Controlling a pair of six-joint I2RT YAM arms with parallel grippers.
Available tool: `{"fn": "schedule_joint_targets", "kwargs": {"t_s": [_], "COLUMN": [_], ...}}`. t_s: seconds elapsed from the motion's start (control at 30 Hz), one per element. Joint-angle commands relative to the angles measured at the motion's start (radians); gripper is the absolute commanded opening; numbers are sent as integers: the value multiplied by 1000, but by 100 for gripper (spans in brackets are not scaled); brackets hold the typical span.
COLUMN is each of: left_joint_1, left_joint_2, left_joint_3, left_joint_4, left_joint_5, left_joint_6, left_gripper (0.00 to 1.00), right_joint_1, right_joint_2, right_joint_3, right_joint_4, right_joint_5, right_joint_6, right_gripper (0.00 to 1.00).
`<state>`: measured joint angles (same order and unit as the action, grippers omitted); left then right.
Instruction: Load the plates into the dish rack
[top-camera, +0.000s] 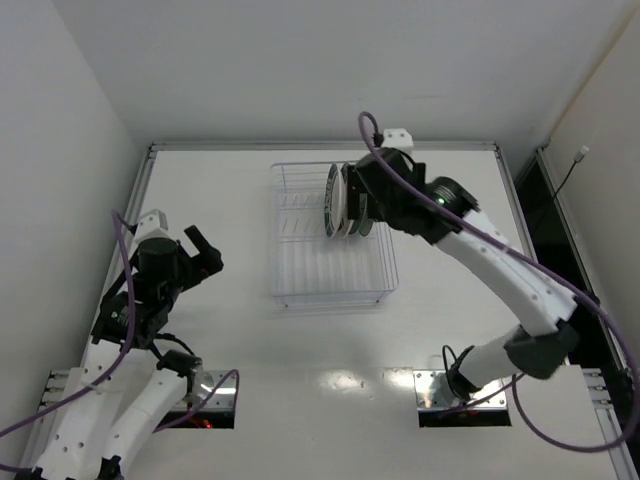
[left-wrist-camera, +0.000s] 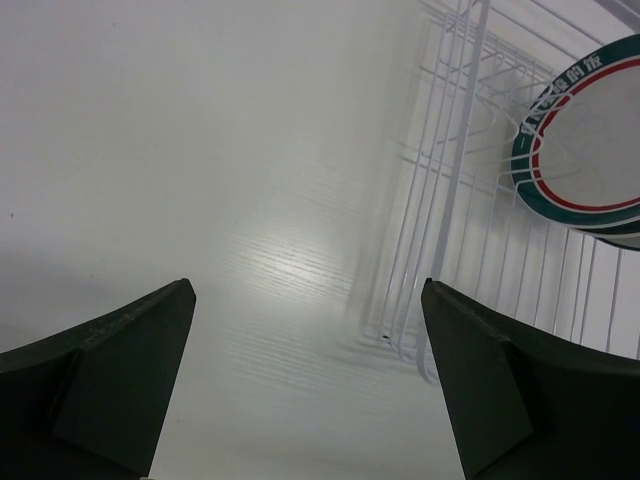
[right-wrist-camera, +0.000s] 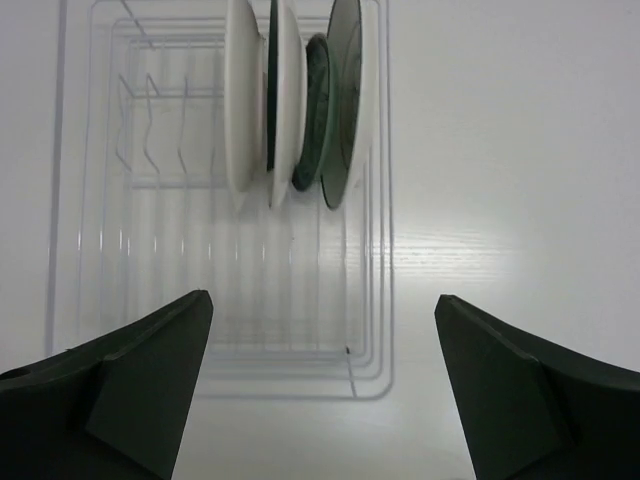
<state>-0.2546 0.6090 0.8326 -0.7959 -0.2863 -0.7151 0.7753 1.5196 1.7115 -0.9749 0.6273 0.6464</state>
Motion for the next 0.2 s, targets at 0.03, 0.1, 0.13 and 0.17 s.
{"fn": "schedule_joint_targets", "kwargs": {"t_s": [0.03,0.1,0.13,0.17], "left_joint_1": [-9,-9,-9,-9], "left_joint_2": [23,46,57,69], "left_joint_3": [-1,-1,-10,-10], "left_joint_4": [20,46,46,61], "left_joint_5": [-7,4,13,13], "left_joint_6": [6,17,17,29], "left_gripper": [96,96,96,96], "right_joint_1": [4,4,4,-5], "right_joint_2": [-211,-378,-435,-484], "right_joint_3": [-217,-315,-419,-456], "right_joint_4": [-62,1,25,44], "right_joint_5": [-51,-51,-51,-73], "right_joint_6": [-5,-5,-5,-16], "right_gripper": [91,94,99,99]}}
